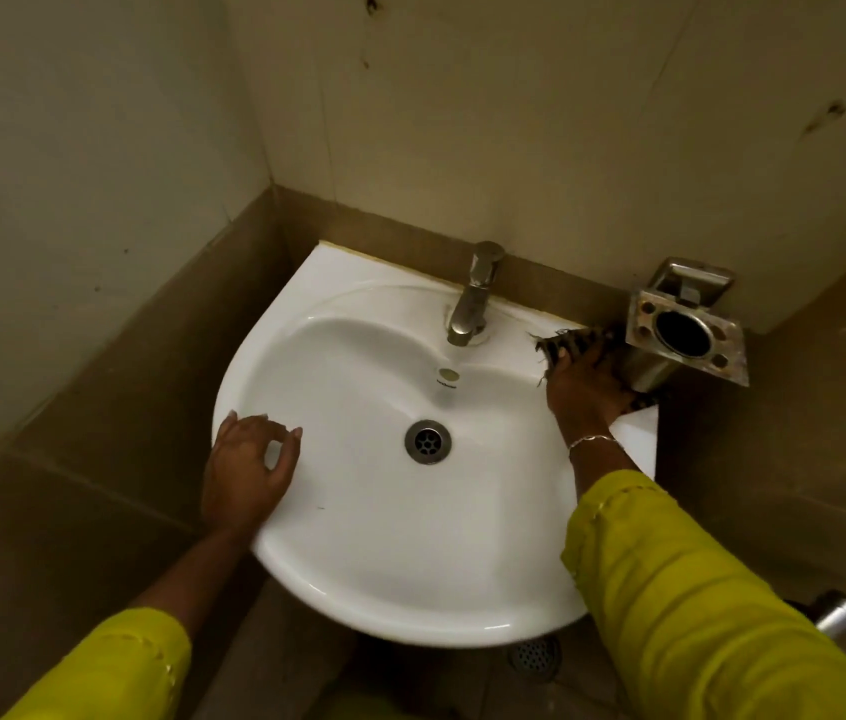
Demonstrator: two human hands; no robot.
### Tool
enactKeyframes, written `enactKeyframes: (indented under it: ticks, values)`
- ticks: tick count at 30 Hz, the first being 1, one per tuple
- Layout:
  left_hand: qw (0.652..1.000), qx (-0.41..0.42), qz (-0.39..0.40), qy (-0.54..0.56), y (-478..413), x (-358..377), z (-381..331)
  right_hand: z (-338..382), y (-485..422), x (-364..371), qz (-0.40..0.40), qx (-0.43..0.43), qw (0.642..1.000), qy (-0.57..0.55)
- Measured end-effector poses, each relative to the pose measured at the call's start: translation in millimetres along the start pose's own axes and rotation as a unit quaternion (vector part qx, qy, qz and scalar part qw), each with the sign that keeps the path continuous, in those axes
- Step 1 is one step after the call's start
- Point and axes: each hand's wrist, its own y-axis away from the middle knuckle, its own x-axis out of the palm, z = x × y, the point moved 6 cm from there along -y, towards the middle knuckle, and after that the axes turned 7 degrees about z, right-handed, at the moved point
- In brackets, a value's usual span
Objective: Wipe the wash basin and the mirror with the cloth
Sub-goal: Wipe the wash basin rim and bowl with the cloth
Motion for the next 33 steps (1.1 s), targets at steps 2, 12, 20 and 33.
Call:
enactKeyframes:
  ticks: [2,12,20,33]
  values:
    - [1.0,-0.001,-0.004,0.006,1,-2,0,8,-1,6,-0.022,-0.012,1.0,-0.014]
    - [0.999,-0.029,-0.026,0.034,6,-11,-9,56,-3,31,-0.028,-0.08,0.996,0.022]
    - [0.998,-0.019,-0.029,0.043,2,-7,3,77,18,52,-0.016,-0.26,0.959,0.113]
    - [0.995,-0.04,-0.044,0.086,5,-11,0,111,65,72,-0.035,-0.475,0.872,0.112]
